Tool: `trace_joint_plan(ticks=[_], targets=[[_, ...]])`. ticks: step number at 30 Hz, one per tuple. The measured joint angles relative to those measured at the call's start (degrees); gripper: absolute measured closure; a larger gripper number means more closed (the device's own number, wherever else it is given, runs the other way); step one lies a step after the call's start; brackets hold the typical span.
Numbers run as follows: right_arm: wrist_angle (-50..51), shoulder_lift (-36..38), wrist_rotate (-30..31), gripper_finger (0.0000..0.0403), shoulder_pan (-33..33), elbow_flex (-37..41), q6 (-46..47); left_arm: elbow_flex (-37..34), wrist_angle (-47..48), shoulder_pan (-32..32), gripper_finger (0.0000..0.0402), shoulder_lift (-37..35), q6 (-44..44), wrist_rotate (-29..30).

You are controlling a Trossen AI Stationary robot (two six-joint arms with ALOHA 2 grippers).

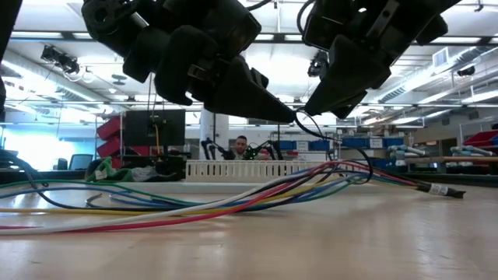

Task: Ziptie cables
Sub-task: Wrap the black zip tie around the cables

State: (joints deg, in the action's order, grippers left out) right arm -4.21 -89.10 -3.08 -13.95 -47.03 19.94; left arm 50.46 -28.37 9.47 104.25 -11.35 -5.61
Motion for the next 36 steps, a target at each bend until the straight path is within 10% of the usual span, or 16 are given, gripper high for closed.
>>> trace_joint_plan(ticks=[36], targets=[[-5.4,-5.3,-7.0,0.0403,1.1,0.1,-0.8,0.0,1.7,0.0,0.0396,0.0,-0.4,-0.1]])
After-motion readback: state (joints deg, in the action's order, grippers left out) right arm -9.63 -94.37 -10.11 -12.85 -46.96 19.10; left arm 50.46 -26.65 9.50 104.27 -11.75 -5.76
